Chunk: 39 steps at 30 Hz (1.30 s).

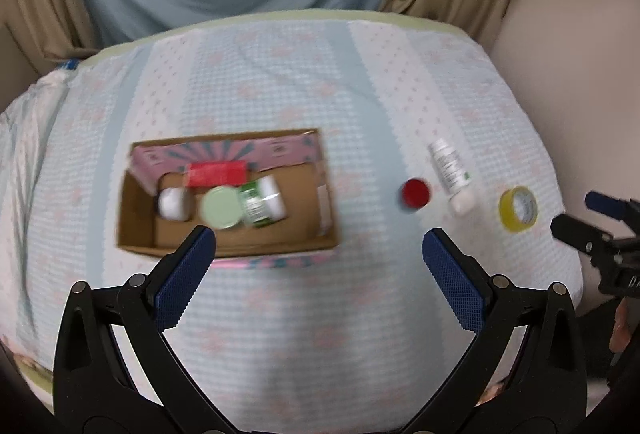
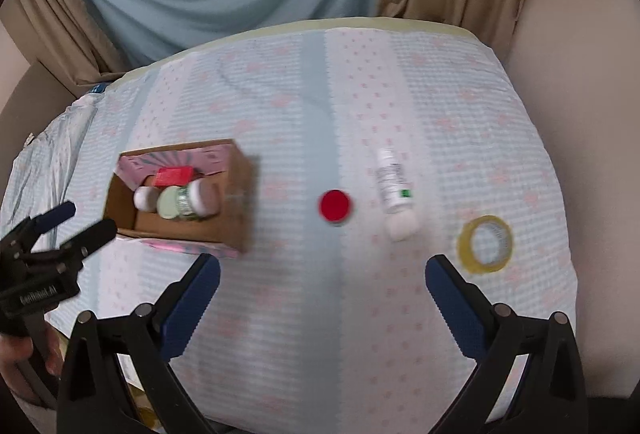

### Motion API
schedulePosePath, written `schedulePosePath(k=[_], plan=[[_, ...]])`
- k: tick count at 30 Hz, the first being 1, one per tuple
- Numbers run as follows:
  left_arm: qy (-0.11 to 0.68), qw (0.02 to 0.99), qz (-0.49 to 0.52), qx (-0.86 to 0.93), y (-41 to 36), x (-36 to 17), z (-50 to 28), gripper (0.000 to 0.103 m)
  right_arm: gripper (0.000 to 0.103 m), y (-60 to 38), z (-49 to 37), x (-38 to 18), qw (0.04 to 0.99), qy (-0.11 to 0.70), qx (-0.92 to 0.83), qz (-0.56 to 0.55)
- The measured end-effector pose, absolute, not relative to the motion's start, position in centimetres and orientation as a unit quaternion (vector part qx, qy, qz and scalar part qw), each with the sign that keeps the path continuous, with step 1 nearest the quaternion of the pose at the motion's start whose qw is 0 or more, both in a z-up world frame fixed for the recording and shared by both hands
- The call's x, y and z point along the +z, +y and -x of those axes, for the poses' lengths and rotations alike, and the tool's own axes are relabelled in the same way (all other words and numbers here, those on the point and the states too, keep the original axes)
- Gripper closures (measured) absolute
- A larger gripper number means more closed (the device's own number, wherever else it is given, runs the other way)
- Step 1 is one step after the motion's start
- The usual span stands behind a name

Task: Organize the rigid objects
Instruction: 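Open both tools and lift them away from the box, then grasp the red lid with the left tool while the right tool grasps the white earbud case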

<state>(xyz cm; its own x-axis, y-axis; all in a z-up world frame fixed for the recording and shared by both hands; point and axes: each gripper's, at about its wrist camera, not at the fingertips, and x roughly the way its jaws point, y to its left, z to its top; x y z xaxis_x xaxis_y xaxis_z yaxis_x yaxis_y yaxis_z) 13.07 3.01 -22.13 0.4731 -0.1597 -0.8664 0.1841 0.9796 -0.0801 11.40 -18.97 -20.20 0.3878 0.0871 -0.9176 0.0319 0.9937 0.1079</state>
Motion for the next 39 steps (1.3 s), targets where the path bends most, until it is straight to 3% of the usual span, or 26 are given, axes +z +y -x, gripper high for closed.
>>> schedulePosePath(k=[6, 14, 20, 22, 27, 31, 33, 34, 39], plan=[[0.509, 0.854, -0.019, -0.104, -4.4, -27.1, -14.9, 0.0, 0.001, -24.8, -11.5, -24.3, 0.841, 0.539, 0.033, -0.023], [0.503, 0.855, -0.03, -0.125, -11.0, -37.7, -17.6, 0.0, 0.001, -27.7, -13.0, -35.0, 0.85, 0.523, 0.062, 0.008], [0.517, 0.844, -0.032, -0.141, -13.6, -44.3, -19.8, 0.003, 0.008, -28.4, -13.9, -42.2, 0.851, 0.519, 0.069, 0.031], [0.514, 0.845, -0.034, -0.144, -14.1, -45.8, -20.4, 0.004, 0.015, -28.4, -14.2, -43.5, 0.855, 0.514, 0.07, 0.035], [0.512, 0.845, -0.039, -0.152, -15.0, -48.6, -21.7, 0.021, 0.023, -28.4, -15.6, -46.4, 0.861, 0.503, 0.07, 0.036], [0.502, 0.849, -0.043, -0.159, -15.6, -49.2, -22.2, 0.028, 0.033, -28.2, -16.8, -47.6, 0.863, 0.497, 0.075, 0.044], [0.497, 0.851, -0.05, -0.165, -16.0, -49.2, -22.4, 0.049, 0.041, -28.2, -17.0, -47.7, 0.868, 0.488, 0.077, 0.045], [0.497, 0.849, -0.048, -0.174, -16.1, -49.1, -22.4, 0.053, 0.047, -28.2, -17.2, -47.6, 0.869, 0.486, 0.077, 0.044], [0.502, 0.845, -0.049, -0.177, -16.3, -48.9, -22.6, 0.052, 0.047, -28.2, -17.4, -47.6, 0.867, 0.491, 0.07, 0.035]])
